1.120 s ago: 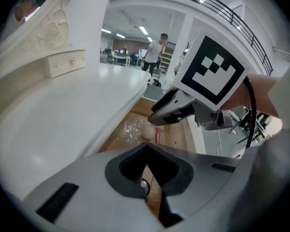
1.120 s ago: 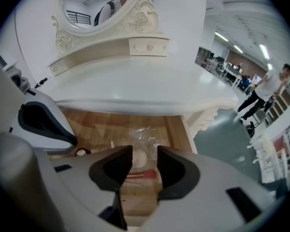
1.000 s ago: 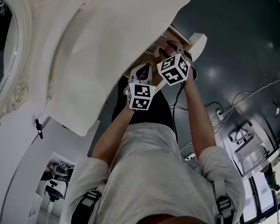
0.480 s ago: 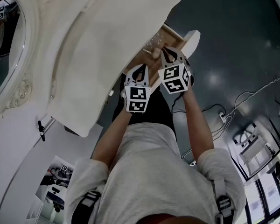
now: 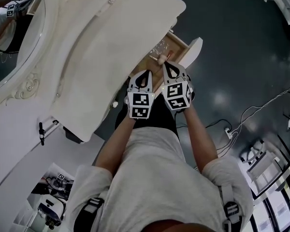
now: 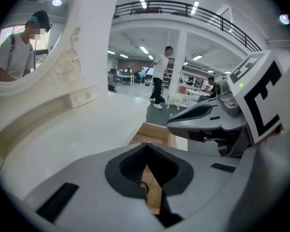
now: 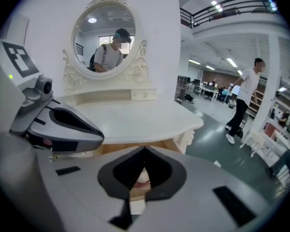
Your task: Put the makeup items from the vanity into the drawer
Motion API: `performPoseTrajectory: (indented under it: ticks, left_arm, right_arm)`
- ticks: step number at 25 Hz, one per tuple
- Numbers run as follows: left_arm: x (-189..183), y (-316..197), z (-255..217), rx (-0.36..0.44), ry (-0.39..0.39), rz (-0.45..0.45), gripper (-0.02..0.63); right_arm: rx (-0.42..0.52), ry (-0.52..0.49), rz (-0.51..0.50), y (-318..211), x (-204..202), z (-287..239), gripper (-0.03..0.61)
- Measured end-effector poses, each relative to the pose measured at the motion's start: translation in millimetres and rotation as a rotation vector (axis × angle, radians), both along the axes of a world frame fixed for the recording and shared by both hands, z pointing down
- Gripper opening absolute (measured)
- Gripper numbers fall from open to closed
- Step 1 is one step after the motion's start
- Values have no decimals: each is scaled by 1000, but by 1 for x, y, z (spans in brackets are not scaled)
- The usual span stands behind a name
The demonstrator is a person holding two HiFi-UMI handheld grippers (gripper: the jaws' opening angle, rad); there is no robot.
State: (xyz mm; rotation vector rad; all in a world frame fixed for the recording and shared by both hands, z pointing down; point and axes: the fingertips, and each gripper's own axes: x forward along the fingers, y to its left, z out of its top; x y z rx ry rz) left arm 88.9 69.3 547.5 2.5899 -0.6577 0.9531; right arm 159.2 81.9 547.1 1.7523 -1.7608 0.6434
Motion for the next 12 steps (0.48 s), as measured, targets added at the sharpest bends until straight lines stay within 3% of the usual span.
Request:
performPoseTrajectory:
  ticks: [6,12]
  left_arm:
    - [-4,-5,-34,42,54,-59,5]
    - [-3,-12,-90,173,170,-65,5]
  right_arm:
    - [94,-57,32,3,-7,-36,14]
    - [232,-64,116,10,0,-92,14]
